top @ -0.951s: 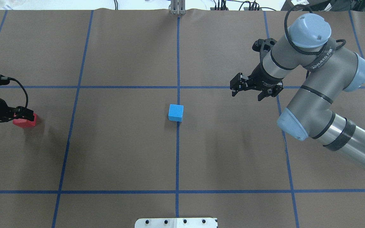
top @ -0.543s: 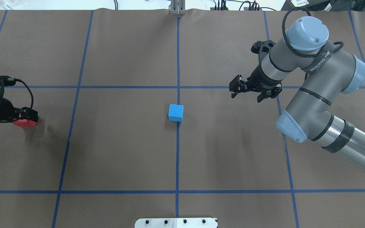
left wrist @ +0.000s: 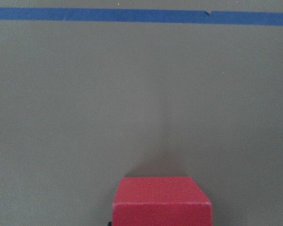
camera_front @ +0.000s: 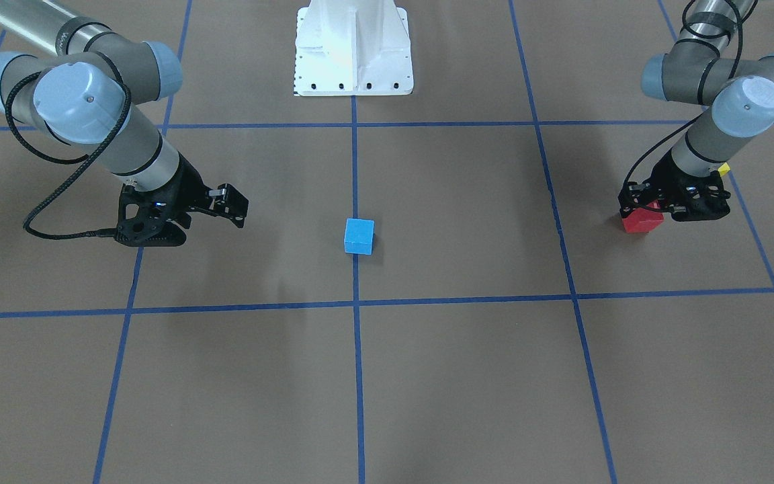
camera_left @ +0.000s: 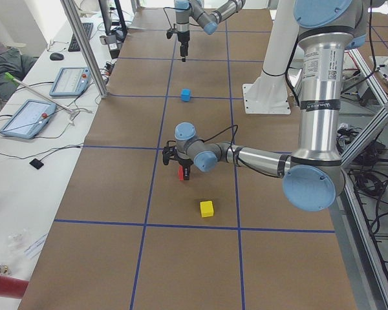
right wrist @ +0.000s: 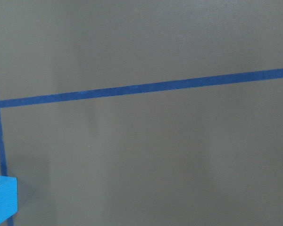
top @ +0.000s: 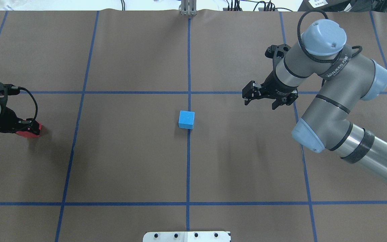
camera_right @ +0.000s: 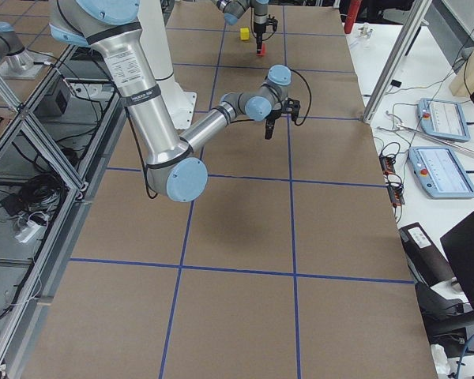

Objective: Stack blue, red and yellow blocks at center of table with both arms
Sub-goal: 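Grasp the red cube with the left gripper and carry it toward the blue cube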

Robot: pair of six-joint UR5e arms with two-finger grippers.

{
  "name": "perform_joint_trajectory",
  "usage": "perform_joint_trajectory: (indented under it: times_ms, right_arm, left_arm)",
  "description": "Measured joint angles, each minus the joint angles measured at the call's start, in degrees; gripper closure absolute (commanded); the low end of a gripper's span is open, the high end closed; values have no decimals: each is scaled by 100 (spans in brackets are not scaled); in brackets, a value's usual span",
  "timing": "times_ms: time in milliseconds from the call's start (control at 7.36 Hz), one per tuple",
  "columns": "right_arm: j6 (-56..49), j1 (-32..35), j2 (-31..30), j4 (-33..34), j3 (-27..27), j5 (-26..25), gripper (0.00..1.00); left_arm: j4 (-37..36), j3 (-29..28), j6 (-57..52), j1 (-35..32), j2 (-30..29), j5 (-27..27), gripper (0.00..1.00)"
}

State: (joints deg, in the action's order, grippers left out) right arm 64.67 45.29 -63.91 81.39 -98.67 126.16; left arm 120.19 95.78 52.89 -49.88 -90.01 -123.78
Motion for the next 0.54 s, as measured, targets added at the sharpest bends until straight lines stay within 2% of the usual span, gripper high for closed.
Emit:
perform_joint_trajectory:
  times_ms: [272,543]
  right_arm:
    - [-63,147,-102,0,-61,48,0]
    - [-663,435,-578,0,-280,109,0]
  left_arm:
    - [-515,441,350,-18,-578,-154,100]
    - [-1511,678,1009,362,-1821,67,100]
